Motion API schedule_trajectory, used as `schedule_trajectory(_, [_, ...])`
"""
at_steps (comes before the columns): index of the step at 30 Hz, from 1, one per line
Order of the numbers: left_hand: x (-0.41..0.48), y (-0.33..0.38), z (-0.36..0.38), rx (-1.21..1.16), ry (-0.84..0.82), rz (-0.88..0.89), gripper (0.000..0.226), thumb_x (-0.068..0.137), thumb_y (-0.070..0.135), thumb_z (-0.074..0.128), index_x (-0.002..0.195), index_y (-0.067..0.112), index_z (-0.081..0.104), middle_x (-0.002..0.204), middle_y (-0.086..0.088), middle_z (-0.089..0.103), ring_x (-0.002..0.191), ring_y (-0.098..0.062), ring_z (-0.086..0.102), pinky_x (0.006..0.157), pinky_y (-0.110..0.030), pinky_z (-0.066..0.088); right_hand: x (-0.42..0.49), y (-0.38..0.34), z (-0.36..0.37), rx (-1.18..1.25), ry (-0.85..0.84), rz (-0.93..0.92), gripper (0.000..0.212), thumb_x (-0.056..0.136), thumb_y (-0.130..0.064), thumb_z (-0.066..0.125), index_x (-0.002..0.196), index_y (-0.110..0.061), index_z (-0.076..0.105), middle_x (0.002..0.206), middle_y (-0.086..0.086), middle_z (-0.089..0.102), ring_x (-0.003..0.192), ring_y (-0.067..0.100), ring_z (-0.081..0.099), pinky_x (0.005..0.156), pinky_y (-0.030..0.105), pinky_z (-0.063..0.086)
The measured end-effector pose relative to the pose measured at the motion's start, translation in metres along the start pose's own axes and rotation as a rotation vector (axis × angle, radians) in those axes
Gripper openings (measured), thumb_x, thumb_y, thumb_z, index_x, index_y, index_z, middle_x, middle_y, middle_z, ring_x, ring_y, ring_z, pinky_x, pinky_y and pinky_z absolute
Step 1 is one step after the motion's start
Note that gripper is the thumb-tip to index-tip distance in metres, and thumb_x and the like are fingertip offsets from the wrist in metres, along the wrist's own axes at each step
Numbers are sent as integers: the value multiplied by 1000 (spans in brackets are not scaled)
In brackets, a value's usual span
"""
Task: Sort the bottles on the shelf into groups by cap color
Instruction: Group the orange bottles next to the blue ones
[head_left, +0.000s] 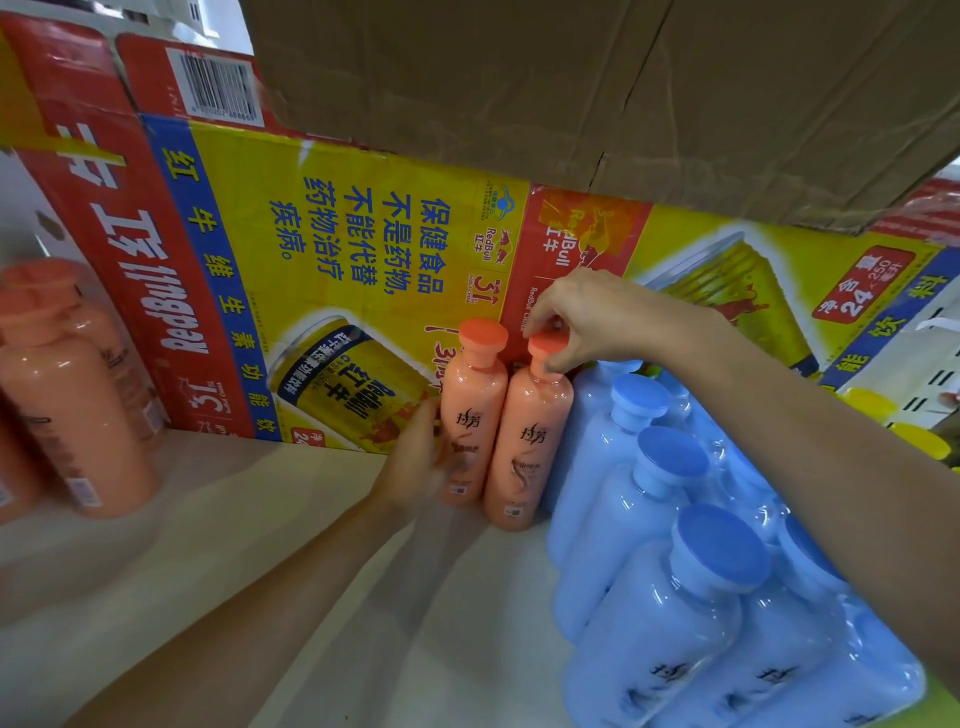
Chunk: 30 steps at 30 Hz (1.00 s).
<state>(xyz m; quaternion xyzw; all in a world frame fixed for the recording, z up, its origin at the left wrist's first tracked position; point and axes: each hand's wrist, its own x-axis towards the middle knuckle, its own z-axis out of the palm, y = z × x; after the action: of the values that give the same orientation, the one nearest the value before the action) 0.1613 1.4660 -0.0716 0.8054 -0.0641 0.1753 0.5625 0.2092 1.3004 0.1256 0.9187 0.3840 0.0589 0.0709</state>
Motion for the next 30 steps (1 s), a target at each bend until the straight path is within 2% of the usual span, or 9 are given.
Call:
schedule_trajectory(5, [1, -1, -1, 10, -33, 4, 55, 76, 3, 71, 118, 22, 40, 111, 5, 56, 105, -8, 54, 81, -11, 41, -2, -2, -2, 0, -2, 5, 40, 72, -30, 74, 110, -20, 65, 111, -3, 65, 100, 16, 58, 75, 27, 42])
schedule_trajectory(10, [0, -4, -1, -13, -36, -6, 58, 77, 3, 70, 125, 16, 40, 114, 2, 56, 105, -9, 54, 80, -8, 41, -2, -3, -4, -20, 3, -1, 42, 72, -31, 74, 112, -20, 65, 111, -3, 65, 100, 16, 57, 71, 23, 35])
schedule_trajectory(15, [-6, 5, 4, -123, -41, 8, 65, 77, -13, 62, 127, 16, 34, 115, 12, 54, 104, 15, 50, 92, -24, 45, -2, -4, -2, -21, -7, 10, 43, 72, -32, 74, 112, -19, 64, 112, -2, 64, 101, 17, 57, 72, 24, 36])
schedule_trajectory(17, [-13, -2, 13, -191, -40, 7, 63, 82, -5, 61, 132, 19, 32, 123, 15, 54, 114, 7, 51, 92, -26, 48, -2, -4, -1, -29, -4, 11, 43, 72, -32, 74, 112, -20, 64, 112, -2, 64, 101, 18, 57, 72, 25, 36])
schedule_trajectory(18, [-18, -5, 20, -222, -7, -43, 59, 87, 14, 63, 135, 25, 32, 131, 11, 51, 120, -5, 51, 95, -33, 48, -1, -3, -1, -31, -5, 13, 43, 72, -32, 74, 112, -20, 64, 112, -1, 64, 101, 18, 57, 72, 25, 36])
schedule_trajectory(20, [-26, -10, 34, -238, 41, -214, 73, 77, 51, 66, 137, 41, 26, 145, 0, 35, 129, -23, 43, 100, -47, 43, 0, -3, 0, -35, -14, 18, 43, 72, -32, 74, 113, -21, 63, 112, -1, 63, 102, 19, 56, 72, 26, 36])
schedule_trajectory(23, [-32, -11, 56, -47, 157, -211, 119, 55, 38, 85, 142, 41, 4, 151, 9, 11, 139, -22, 22, 110, -43, 31, 0, -3, 1, -48, -20, 18, 44, 73, -32, 73, 115, -22, 61, 113, -1, 61, 104, 19, 55, 74, 27, 38])
schedule_trajectory(25, [-35, -4, 63, -8, 239, -167, 140, 43, 37, 88, 142, 44, -11, 149, 17, 7, 139, -21, 19, 108, -43, 33, -1, -4, 2, -62, -24, 15, 46, 73, -34, 73, 116, -22, 60, 113, -1, 60, 104, 19, 54, 75, 28, 39])
schedule_trajectory(30, [-35, -3, 66, 78, 304, -194, 146, 39, 36, 87, 136, 49, -22, 146, 10, 16, 135, -22, 25, 104, -48, 36, 0, -4, 3, -105, -35, 11, 48, 73, -34, 73, 117, -21, 59, 113, 0, 60, 105, 21, 55, 80, 33, 44])
